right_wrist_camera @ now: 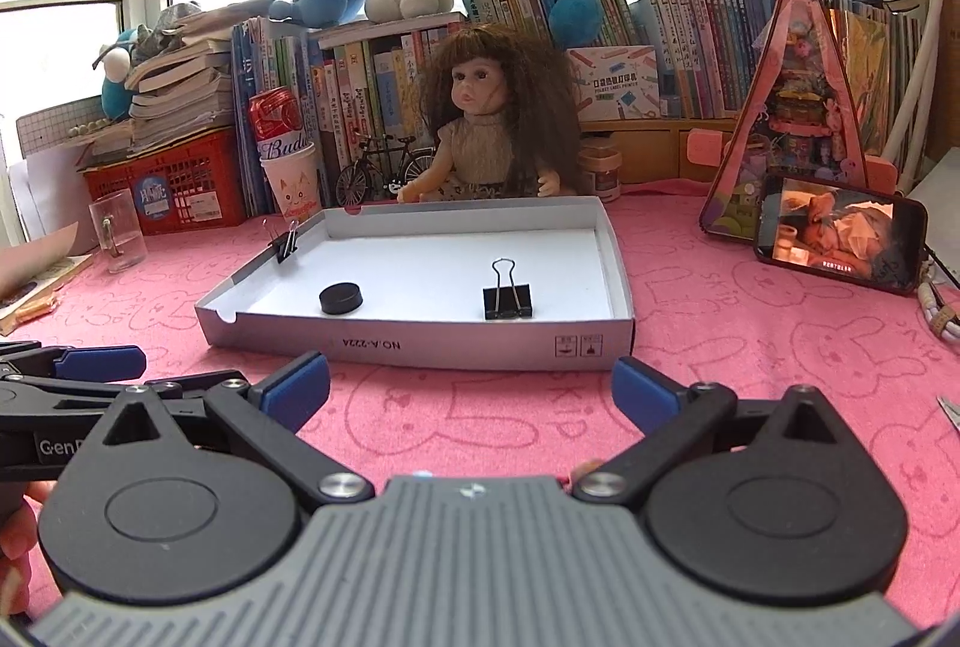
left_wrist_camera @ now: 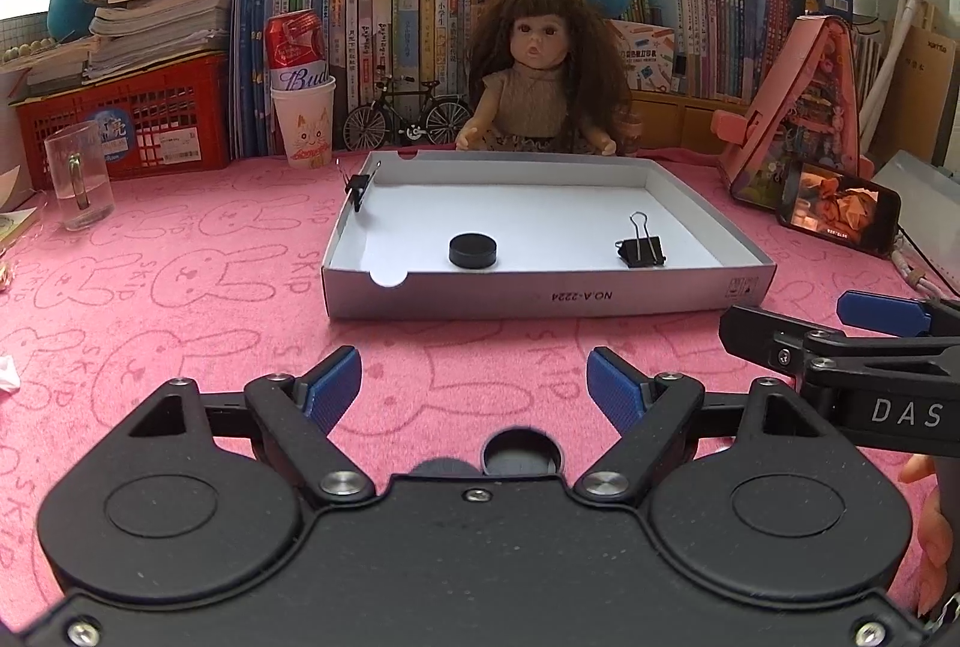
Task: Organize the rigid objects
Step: 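Lift both open tools away from the tray, then grasp another black disc with the left tool while the right tool grasps the brown acorn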
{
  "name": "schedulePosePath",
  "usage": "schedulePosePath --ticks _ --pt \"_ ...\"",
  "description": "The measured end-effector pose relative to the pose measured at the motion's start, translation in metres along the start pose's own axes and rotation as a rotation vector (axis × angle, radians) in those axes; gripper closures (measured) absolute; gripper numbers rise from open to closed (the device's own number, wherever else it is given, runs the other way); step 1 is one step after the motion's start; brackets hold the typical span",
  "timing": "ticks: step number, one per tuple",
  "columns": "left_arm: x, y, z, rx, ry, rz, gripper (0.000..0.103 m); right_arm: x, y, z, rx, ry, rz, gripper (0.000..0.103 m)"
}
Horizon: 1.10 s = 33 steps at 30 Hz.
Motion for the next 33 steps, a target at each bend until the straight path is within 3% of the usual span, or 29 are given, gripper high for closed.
schedulePosePath --ticks 7,13,20,26,33 --pt "-0.012 0.016 -0.001 0.028 0.013 -0.018 0.022 -0.010 0.011 -0.004 -0.014 0.041 -0.024 0.000" --pt "-0.020 0.029 0.001 0.030 0.034 -0.012 0.032 -0.011 0.018 -0.013 -0.030 0.087 -0.021 0.000" --pt "-0.024 0.035 0.014 0.020 -0.001 -0.013 0.051 -0.012 0.024 -0.028 -0.021 0.123 -0.016 0.001" --pt "-0.022 0.040 0.018 0.034 -0.023 0.008 0.066 -0.012 0.025 -0.039 -0.011 0.164 -0.013 0.016" --pt "-0.019 0.047 0.012 0.055 -0.027 0.010 0.066 -0.006 0.034 -0.040 -0.023 0.185 0.025 0.032"
Point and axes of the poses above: each gripper's, at about its wrist camera, not at the fingertips, and x roughly the way its jaws point, z to its left, y to its underside, the point moved 10 cm from there along x, roughly the way its jaws point, and after that the axes turned 3 degrees about -z, right-handed, at the moved point
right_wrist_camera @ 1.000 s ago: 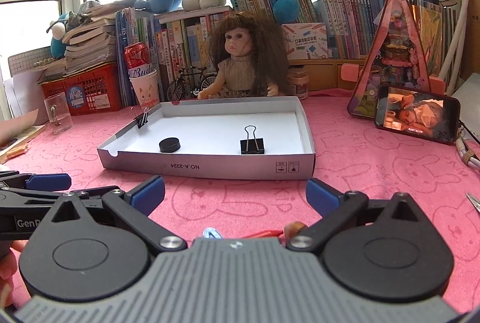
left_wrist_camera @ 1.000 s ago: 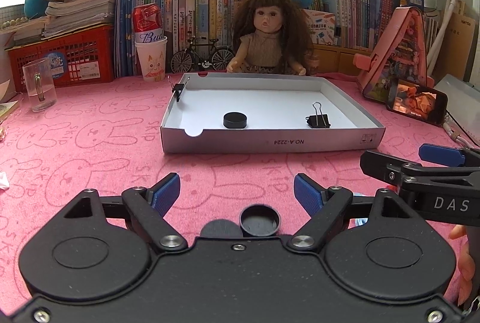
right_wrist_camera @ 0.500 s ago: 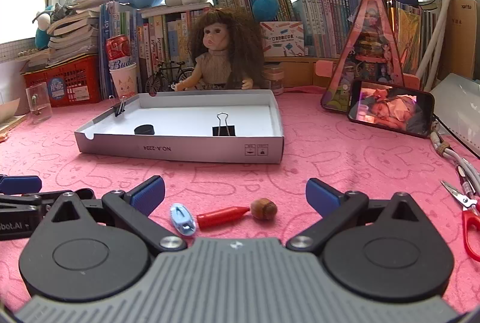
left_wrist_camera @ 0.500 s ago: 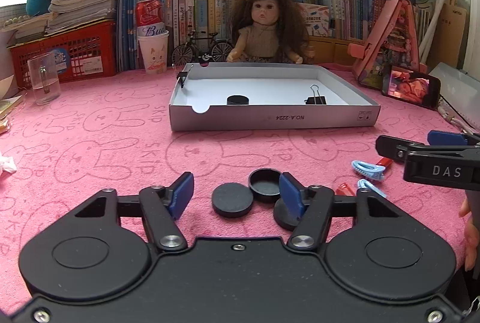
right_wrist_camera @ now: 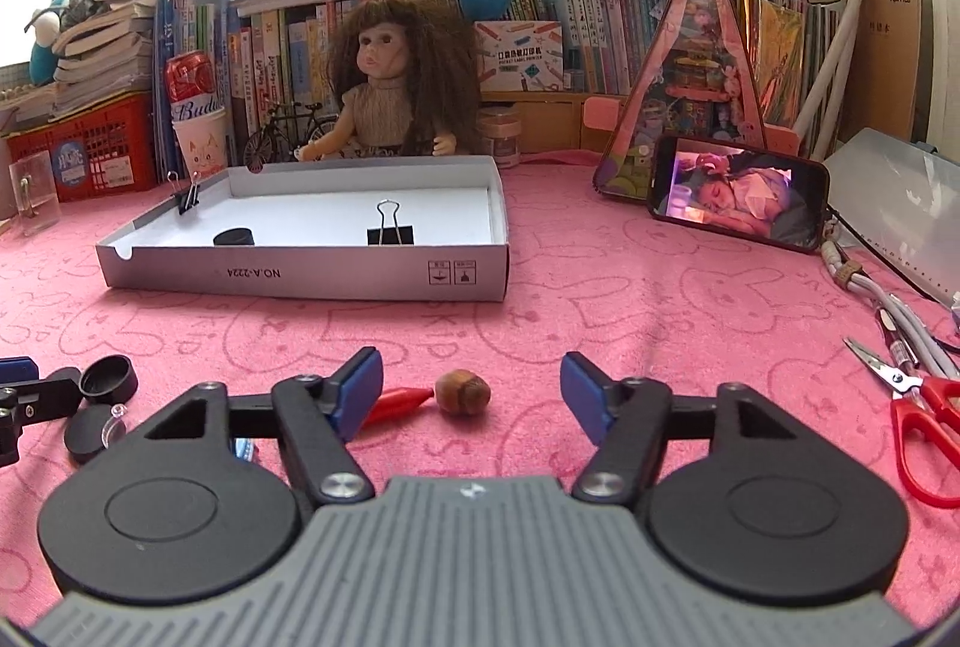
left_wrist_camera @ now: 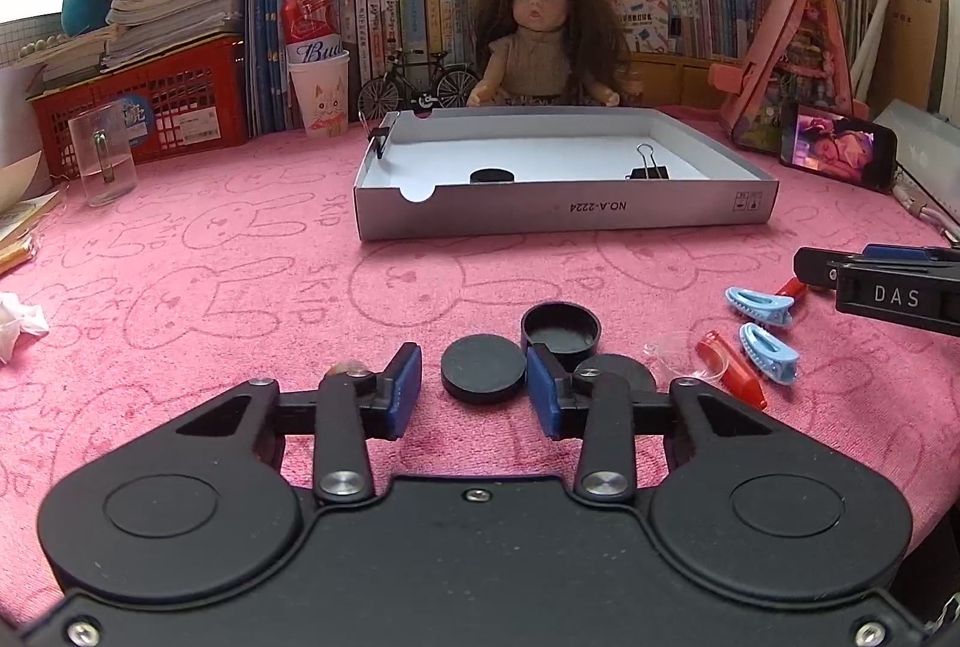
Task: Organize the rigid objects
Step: 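Grasp another black disc with the left tool while the right tool grasps the brown acorn, then carry the disc in the left tool while the right tool carries the acorn into the tray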
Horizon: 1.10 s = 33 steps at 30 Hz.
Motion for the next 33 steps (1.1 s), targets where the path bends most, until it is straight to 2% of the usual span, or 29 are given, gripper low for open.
schedulePosePath --ticks 10,11,13,20,21,23,24,27,33 --pt "0.006 0.000 0.002 -0.008 -0.006 -0.032 0.065 0.005 0.005 -0.004 0.026 0.000 0.032 0.048" --pt "0.006 0.001 0.002 -0.008 -0.005 -0.039 0.065 0.005 0.006 -0.004 0.026 -0.001 0.040 0.051" --pt "0.007 0.002 0.002 -0.013 -0.007 -0.057 0.065 0.006 0.008 -0.005 0.031 0.003 0.050 0.062" --pt "0.007 0.002 0.003 -0.013 -0.009 -0.060 0.065 0.007 0.008 -0.002 0.009 0.005 0.051 0.064" --pt "0.007 0.002 0.003 -0.014 -0.008 -0.061 0.065 0.007 0.008 -0.002 0.007 0.004 0.051 0.066" --pt "0.007 0.001 0.002 -0.007 -0.007 -0.060 0.073 0.006 0.008 -0.001 0.003 0.001 0.045 0.073" --pt "0.006 0.000 0.001 0.003 -0.013 -0.054 0.073 0.005 0.008 -0.001 0.000 0.002 0.043 0.078" --pt "0.007 -0.007 0.001 -0.001 -0.007 -0.022 0.074 0.001 0.005 0.002 0.004 -0.015 0.040 0.078" --pt "0.006 -0.022 0.011 -0.037 -0.027 -0.028 0.074 0.000 -0.016 0.003 0.005 -0.028 0.004 0.078"
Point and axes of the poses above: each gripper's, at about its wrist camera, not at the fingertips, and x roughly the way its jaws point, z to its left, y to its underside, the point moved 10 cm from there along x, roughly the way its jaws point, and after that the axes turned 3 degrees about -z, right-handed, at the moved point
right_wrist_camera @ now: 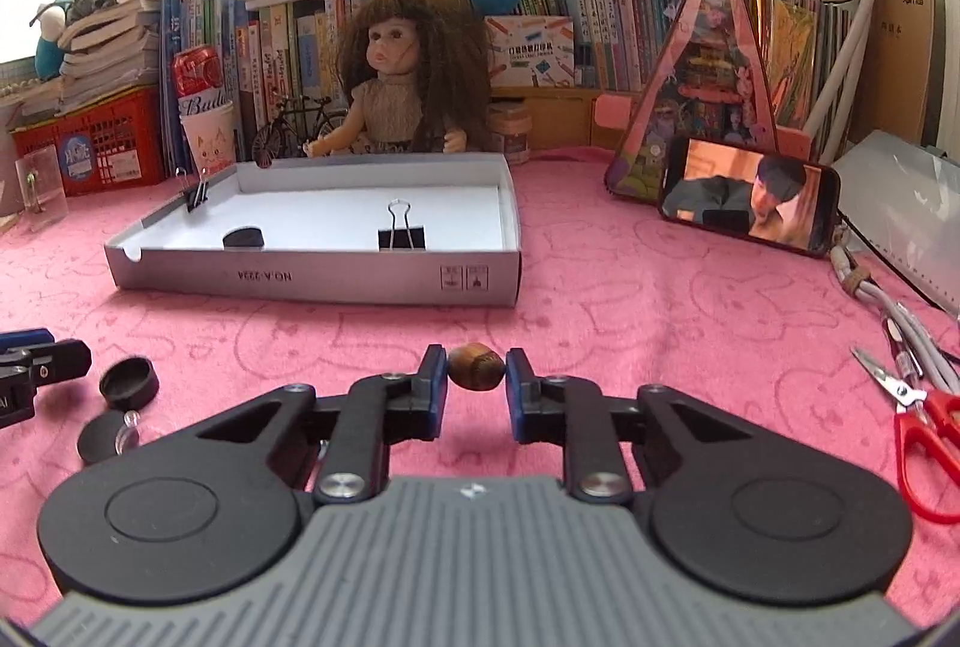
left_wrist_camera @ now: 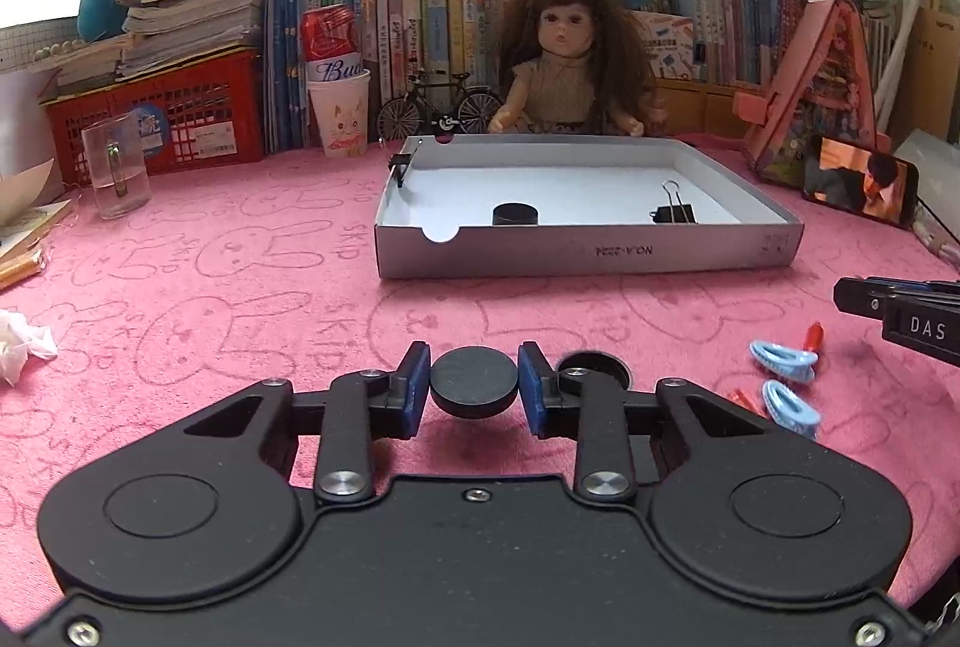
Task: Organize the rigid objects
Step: 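Carry the disc in the left tool while the right tool carries the acorn into the tray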
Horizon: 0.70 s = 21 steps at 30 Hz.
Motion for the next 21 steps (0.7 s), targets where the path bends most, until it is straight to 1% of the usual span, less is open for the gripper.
schedulePosePath --ticks 5,9,13,17,21 --pt "0.003 -0.016 0.003 -0.025 0.005 0.001 0.074 0.004 -0.015 0.000 0.015 -0.006 -0.023 0.078" --pt "0.008 -0.034 0.003 -0.058 0.025 -0.012 0.074 0.013 -0.025 0.001 0.038 -0.021 -0.020 0.078" --pt "0.016 -0.054 0.002 -0.070 0.029 -0.028 0.074 0.023 -0.035 0.003 0.060 -0.037 -0.022 0.078" --pt "0.030 -0.071 0.000 -0.070 0.029 -0.033 0.074 0.034 -0.044 0.008 0.049 -0.048 -0.023 0.078" --pt "0.048 -0.085 -0.001 -0.075 0.029 -0.029 0.074 0.049 -0.053 0.010 0.029 -0.038 -0.023 0.078"
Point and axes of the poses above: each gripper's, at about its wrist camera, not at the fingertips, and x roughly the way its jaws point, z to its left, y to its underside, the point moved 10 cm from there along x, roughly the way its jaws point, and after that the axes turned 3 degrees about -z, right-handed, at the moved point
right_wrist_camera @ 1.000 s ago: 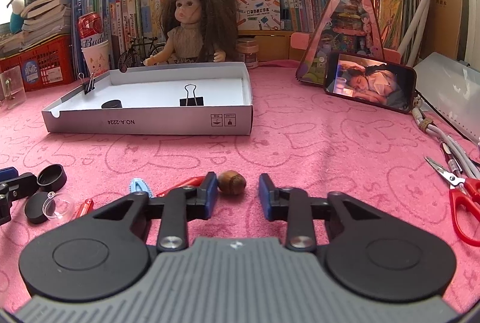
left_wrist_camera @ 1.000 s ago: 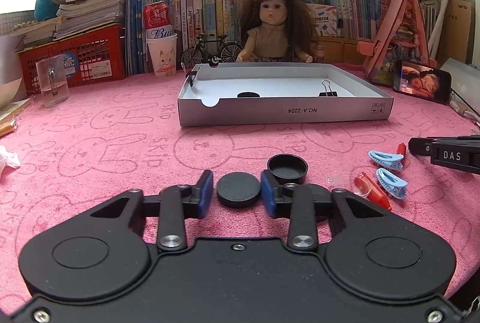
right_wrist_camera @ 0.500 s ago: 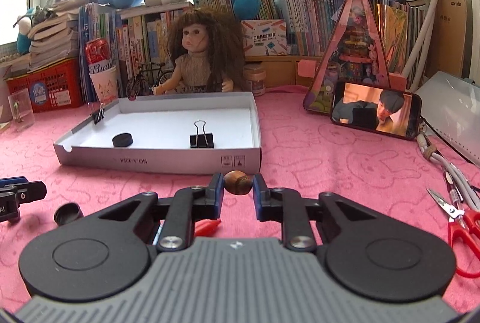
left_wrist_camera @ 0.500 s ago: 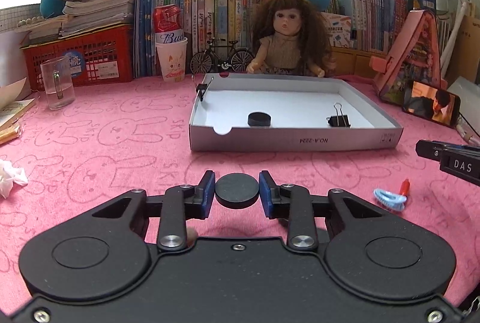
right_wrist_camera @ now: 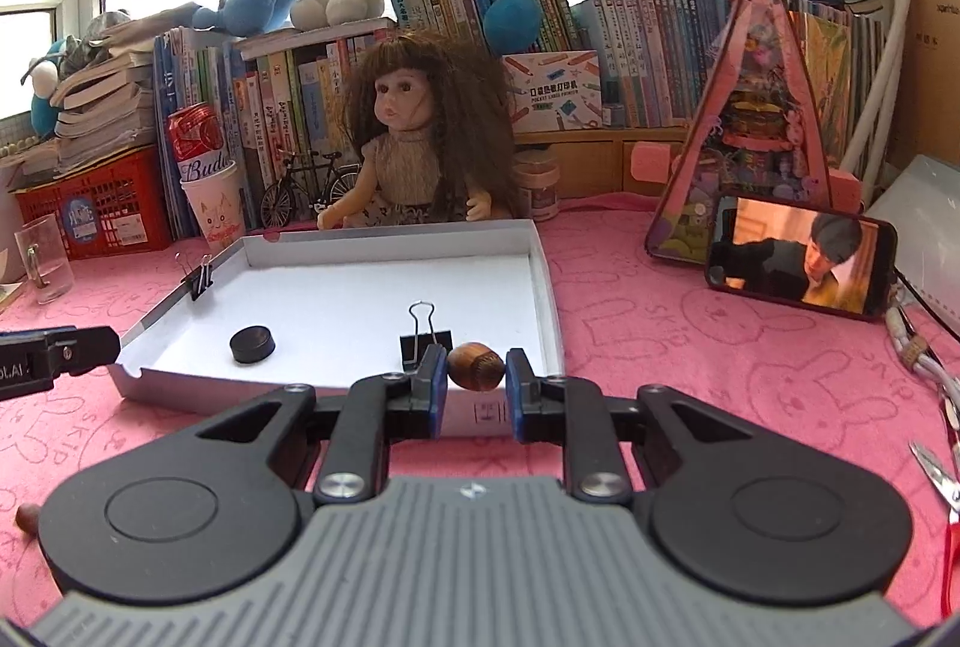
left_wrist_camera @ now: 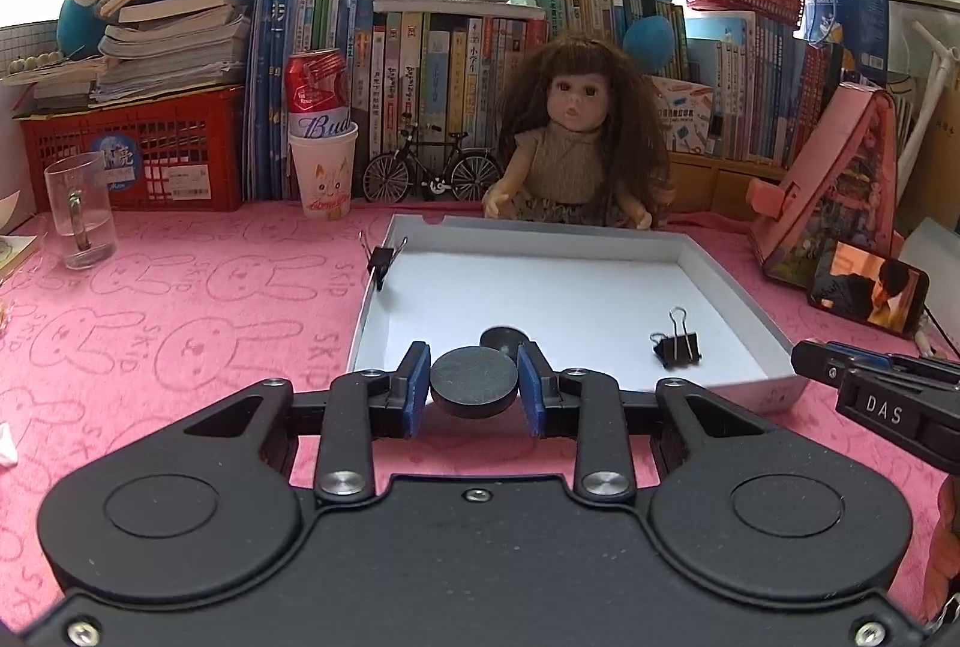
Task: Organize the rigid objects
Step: 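Carry the disc in the left tool while the right tool carries the acorn into the tray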
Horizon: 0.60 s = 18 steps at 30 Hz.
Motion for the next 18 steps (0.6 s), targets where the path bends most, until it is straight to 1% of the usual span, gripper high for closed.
schedulePosePath --ticks 5,9,12,14,16,18 --pt "0.031 -0.009 0.002 -0.017 0.010 0.046 0.074 0.022 -0.004 0.001 -0.018 -0.007 0.036 0.078" --pt "0.061 -0.010 0.005 -0.021 0.023 0.120 0.074 0.041 -0.007 0.001 -0.006 -0.026 0.080 0.078" --pt "0.083 -0.012 0.010 -0.034 0.027 0.168 0.074 0.058 -0.007 -0.001 0.017 -0.048 0.131 0.078" --pt "0.097 -0.012 0.016 -0.064 0.023 0.205 0.074 0.070 -0.007 -0.004 0.034 -0.042 0.172 0.078" --pt "0.109 -0.011 0.020 -0.101 0.035 0.241 0.074 0.078 -0.007 -0.006 0.053 -0.044 0.207 0.078" --pt "0.118 -0.011 0.021 -0.104 0.039 0.259 0.074 0.085 -0.007 -0.008 0.067 -0.045 0.232 0.078"
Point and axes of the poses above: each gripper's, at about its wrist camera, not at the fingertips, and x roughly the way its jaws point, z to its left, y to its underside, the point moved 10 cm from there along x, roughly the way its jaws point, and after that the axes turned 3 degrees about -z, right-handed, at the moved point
